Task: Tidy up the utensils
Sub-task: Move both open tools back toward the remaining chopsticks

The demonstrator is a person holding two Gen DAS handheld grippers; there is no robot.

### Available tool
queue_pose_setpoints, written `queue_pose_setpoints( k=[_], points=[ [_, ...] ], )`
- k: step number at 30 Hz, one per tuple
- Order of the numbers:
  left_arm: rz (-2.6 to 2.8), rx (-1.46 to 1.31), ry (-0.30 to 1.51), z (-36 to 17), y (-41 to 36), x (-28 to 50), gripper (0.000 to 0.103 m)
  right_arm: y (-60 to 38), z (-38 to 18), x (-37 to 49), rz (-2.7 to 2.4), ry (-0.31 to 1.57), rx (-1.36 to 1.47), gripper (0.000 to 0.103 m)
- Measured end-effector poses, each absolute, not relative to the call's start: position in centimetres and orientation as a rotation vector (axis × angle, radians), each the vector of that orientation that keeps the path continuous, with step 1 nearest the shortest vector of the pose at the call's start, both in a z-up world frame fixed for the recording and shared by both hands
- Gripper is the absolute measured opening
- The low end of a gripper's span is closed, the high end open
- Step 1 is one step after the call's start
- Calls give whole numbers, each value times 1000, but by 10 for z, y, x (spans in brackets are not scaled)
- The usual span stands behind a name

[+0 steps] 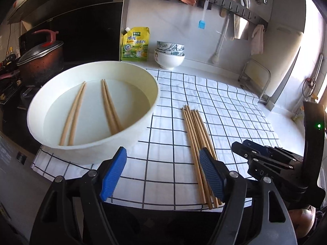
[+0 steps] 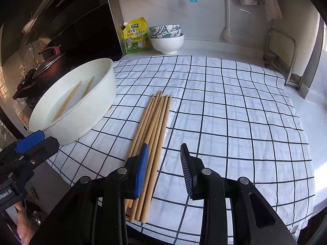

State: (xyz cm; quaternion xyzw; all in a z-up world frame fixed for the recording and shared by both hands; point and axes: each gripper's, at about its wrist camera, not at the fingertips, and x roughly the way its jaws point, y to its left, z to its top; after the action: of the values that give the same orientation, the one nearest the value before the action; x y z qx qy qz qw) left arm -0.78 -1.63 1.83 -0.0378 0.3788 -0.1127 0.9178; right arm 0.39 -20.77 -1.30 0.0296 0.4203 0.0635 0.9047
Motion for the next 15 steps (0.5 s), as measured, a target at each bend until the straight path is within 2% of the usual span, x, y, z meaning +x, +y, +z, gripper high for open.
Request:
queue_pose_setpoints(
  k=[5,8,15],
  points=[
    [-222,-53,823,0,-27,-1,77,-209,-26,8,146,892,39,33],
    [-206,-51,831,-10,-28,2,83,-209,-36,13,148,912,27,34],
    [-183,-55,869,-27,-26,10,86,-202,-49,16,149,923,-15,34]
  ],
)
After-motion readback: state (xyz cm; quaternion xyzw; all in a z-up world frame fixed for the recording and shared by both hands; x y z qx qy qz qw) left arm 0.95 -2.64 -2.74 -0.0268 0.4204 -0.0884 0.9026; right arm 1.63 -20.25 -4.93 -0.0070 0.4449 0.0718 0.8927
